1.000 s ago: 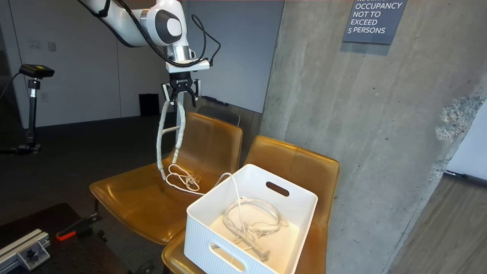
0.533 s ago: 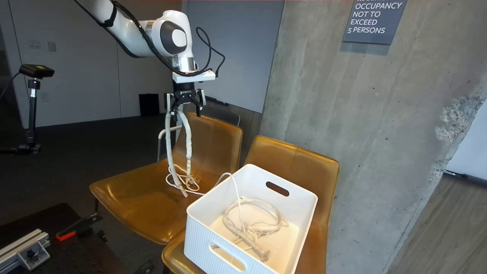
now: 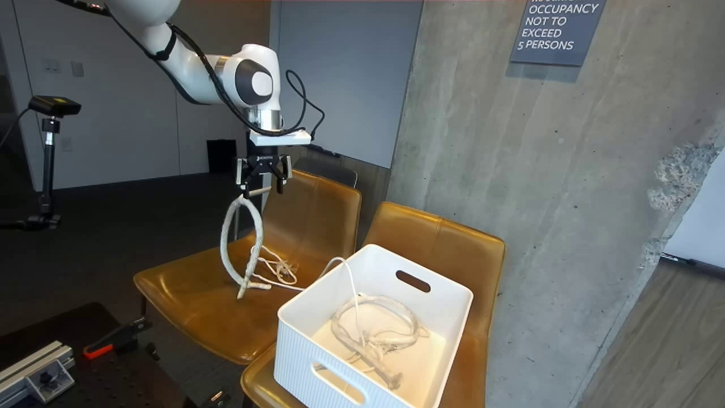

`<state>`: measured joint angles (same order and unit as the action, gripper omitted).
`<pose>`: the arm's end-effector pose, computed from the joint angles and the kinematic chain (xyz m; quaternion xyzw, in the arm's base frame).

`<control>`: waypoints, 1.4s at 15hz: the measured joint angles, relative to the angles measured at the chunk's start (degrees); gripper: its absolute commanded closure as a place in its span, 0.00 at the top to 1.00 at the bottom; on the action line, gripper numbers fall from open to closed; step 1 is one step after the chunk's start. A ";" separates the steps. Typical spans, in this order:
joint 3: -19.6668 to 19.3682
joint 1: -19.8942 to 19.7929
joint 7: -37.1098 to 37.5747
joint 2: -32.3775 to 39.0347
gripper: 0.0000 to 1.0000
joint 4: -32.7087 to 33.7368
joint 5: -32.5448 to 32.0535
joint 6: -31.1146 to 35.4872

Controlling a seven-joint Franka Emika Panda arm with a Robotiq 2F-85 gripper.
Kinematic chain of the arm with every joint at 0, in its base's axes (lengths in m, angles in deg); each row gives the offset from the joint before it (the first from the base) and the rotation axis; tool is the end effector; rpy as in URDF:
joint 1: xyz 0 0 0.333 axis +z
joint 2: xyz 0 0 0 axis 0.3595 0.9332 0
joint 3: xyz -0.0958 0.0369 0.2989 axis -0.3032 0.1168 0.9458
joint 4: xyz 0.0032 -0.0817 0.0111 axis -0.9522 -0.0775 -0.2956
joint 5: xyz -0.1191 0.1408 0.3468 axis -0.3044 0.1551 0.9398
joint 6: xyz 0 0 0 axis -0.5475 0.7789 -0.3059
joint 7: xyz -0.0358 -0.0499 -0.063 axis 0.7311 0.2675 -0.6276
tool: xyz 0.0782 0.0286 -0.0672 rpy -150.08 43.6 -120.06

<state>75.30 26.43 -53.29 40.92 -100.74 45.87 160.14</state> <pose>0.6379 0.1531 0.3681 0.7782 0.6261 -0.0134 0.0469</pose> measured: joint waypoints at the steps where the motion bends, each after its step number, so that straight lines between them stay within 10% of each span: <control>1: 0.00 -0.12 -1.27 0.27 1.00 0.48 0.43 -0.88; 8: -1.32 -1.17 -6.18 2.71 1.00 7.50 0.89 -9.40; 21: -6.91 -1.99 -12.53 7.93 1.00 1.96 -15.60 1.11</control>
<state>68.39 24.44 -65.82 48.85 -98.78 30.27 161.26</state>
